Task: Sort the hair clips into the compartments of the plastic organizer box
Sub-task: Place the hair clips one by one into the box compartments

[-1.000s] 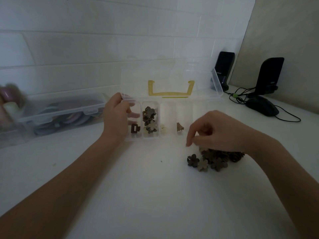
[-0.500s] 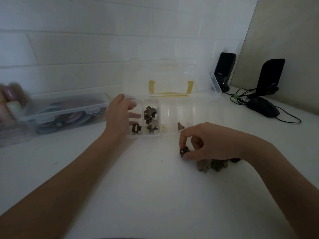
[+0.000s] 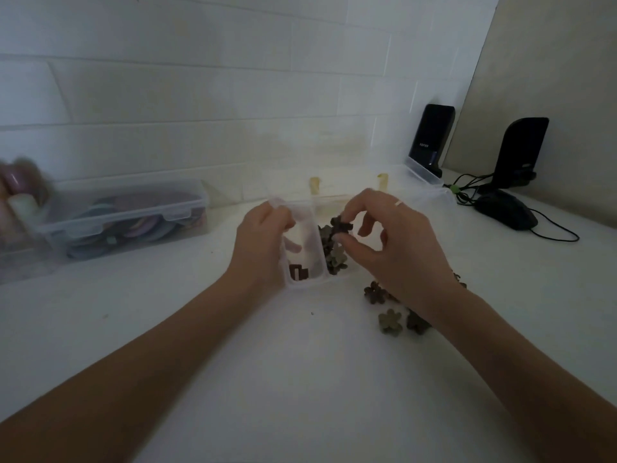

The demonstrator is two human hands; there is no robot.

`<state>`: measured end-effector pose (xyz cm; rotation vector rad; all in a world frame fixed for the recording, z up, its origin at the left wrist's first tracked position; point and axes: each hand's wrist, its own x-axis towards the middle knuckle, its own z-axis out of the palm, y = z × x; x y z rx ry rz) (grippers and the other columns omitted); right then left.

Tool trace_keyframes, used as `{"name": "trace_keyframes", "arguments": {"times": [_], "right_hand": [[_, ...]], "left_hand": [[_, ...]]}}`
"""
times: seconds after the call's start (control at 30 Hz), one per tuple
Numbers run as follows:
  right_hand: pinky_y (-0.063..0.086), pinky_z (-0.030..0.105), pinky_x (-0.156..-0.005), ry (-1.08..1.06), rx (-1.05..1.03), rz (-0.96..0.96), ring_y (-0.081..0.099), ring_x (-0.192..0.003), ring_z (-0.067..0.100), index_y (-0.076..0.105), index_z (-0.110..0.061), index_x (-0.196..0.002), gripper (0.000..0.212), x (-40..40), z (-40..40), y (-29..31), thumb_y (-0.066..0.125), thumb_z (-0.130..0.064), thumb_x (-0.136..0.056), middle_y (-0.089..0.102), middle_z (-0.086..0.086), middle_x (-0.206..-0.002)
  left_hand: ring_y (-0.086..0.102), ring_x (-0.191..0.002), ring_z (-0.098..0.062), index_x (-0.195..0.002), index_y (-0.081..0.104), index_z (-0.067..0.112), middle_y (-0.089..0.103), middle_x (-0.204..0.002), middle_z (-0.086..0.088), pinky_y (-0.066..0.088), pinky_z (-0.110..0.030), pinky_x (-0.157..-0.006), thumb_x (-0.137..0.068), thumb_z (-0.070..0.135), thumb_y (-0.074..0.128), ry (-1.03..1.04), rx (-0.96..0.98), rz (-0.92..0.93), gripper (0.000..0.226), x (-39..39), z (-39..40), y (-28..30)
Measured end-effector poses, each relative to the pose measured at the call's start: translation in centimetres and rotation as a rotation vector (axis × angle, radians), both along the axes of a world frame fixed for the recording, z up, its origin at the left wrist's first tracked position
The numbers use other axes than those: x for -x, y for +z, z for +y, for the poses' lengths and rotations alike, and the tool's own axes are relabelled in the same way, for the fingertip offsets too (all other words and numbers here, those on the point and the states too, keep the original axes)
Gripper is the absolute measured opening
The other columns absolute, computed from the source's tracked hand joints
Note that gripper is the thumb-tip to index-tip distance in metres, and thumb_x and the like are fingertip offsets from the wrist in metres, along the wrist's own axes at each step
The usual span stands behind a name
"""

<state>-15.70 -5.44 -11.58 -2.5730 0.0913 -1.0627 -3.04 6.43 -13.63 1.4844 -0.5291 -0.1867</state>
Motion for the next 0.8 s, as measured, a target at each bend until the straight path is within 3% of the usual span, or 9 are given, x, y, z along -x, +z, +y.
{"name": "trace_keyframes", "arguments": {"times": [0.1,0.23,0.33,0.43,0.53,0.63,0.8], "right_hand": [[0.039,0.015,-0.063,-0.009,0.094,-0.062,0.044,-0.077,0.002,0.06,-0.02,-0.083,0.011,-0.5,-0.1,-0.5,0.07,-0.019,-0.08,0.057,-0.013,-0.086],[0.04,0.023,-0.06,-0.089,0.118,-0.136,0.042,-0.072,0.005,0.06,-0.018,-0.093,0.016,-0.9,0.2,-1.1,0.07,-0.021,-0.08,0.06,-0.01,-0.082],[0.04,0.023,-0.057,-0.131,0.2,-0.201,0.052,-0.069,0.015,0.066,-0.017,-0.087,0.013,-1.2,0.3,-1.3,0.072,-0.022,-0.077,0.057,-0.017,-0.073],[0.039,0.022,-0.067,-0.077,0.305,-0.179,0.053,-0.074,0.021,0.073,-0.017,-0.09,0.012,-1.7,-0.2,-1.4,0.067,-0.022,-0.081,0.072,-0.006,-0.082],[0.047,0.038,-0.069,-0.041,0.386,-0.159,0.055,-0.078,0.026,0.073,-0.015,-0.097,0.019,-1.6,-0.6,-1.5,0.058,-0.021,-0.088,0.069,0.001,-0.09],[0.043,0.037,-0.073,-0.043,0.374,-0.161,0.056,-0.082,0.024,0.071,-0.016,-0.101,0.021,-1.2,-0.6,-1.3,0.056,-0.017,-0.086,0.069,-0.001,-0.089],[0.037,0.031,-0.074,-0.05,0.328,-0.042,0.05,-0.085,0.016,0.067,-0.019,-0.109,0.029,-0.9,-0.4,-1.2,0.053,-0.02,-0.083,0.064,-0.002,-0.069]], "left_hand": [[0.065,-0.075,-0.037,-0.07,0.063,0.02,0.058,-0.089,-0.01,0.043,-0.036,-0.056,-0.064,0.023,0.047,-0.01,0.011,-0.053,0.017,0.4,-0.2,-0.2],[0.067,-0.074,-0.031,-0.092,0.062,0.001,0.059,-0.101,-0.012,0.044,-0.035,-0.057,-0.067,0.025,0.045,0.022,-0.015,-0.158,0.038,0.9,-0.4,-0.3],[0.066,-0.074,-0.032,-0.088,0.061,0.003,0.059,-0.1,-0.015,0.043,-0.034,-0.056,-0.066,0.023,0.046,0.03,0.006,-0.146,0.033,1.1,-0.4,-0.3],[0.066,-0.072,-0.032,-0.079,0.061,0.011,0.059,-0.097,-0.013,0.044,-0.036,-0.056,-0.067,0.022,0.047,0.03,0.005,-0.145,0.022,1.2,-0.3,-0.2],[0.067,-0.071,-0.032,-0.078,0.059,0.008,0.06,-0.098,-0.018,0.046,-0.042,-0.06,-0.067,0.023,0.047,0.034,-0.004,-0.156,0.023,1.1,-0.2,-0.1],[0.067,-0.07,-0.032,-0.079,0.06,0.006,0.061,-0.096,-0.016,0.046,-0.042,-0.06,-0.067,0.022,0.047,0.036,-0.005,-0.161,0.025,0.9,-0.2,-0.2],[0.066,-0.066,-0.032,-0.075,0.059,0.007,0.06,-0.088,-0.016,0.044,-0.037,-0.054,-0.068,0.02,0.047,0.052,0.007,-0.154,0.019,0.4,0.0,-0.3]]}}
